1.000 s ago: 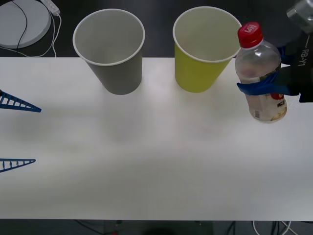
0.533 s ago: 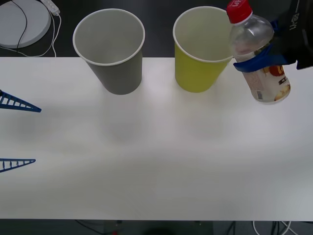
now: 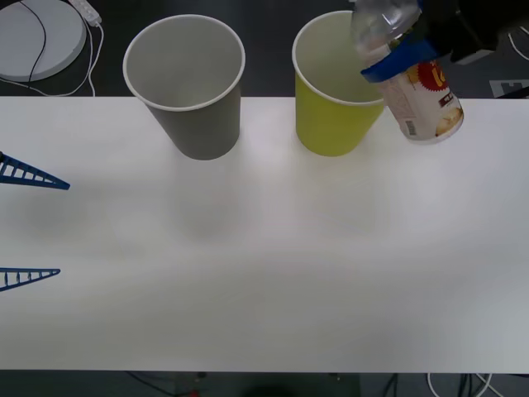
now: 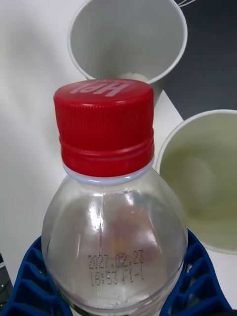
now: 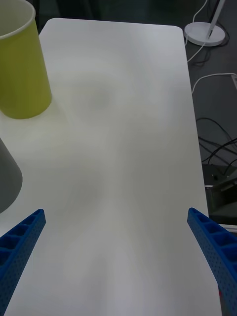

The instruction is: Put the can into the green bin and the plastic bottle into the gray bin

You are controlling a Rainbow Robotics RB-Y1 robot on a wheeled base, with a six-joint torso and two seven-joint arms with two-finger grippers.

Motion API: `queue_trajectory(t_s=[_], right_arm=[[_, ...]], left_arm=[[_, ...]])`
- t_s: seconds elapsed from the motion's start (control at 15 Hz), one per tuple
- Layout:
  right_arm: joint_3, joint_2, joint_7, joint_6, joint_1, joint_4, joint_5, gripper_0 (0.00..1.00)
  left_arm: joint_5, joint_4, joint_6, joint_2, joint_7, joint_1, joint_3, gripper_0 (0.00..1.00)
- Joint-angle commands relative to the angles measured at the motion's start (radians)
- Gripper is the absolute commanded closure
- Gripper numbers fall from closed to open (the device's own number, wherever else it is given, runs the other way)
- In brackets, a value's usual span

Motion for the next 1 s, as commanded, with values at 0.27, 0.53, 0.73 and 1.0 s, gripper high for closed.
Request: queue_trajectory(t_s=[0.27, 0.53, 0.73, 1.0], right_arm=[[0.173, 0.092, -0.001, -0.009, -0.204, 0.201, 0.021, 1.00], [0.205, 0.209, -0.001, -0.090, -0.308, 0.359, 0.087, 1.00], [0.234, 0.279, -0.001, -0.096, -0.354, 0.431, 0.151, 1.00], [0.240, 0.382, -0.001, -0.096, -0.402, 0.548, 0.220, 1.00]], left_arm=[[0.000, 0.000, 0.000, 0.000, 0.000, 0.000, 0.000, 0.00], [0.000, 0.000, 0.000, 0.000, 0.000, 0.000, 0.000, 0.00], [0.000, 0.000, 0.000, 0.000, 0.000, 0.000, 0.000, 0.00], [0.000, 0.000, 0.000, 0.000, 0.000, 0.000, 0.000, 0.00]])
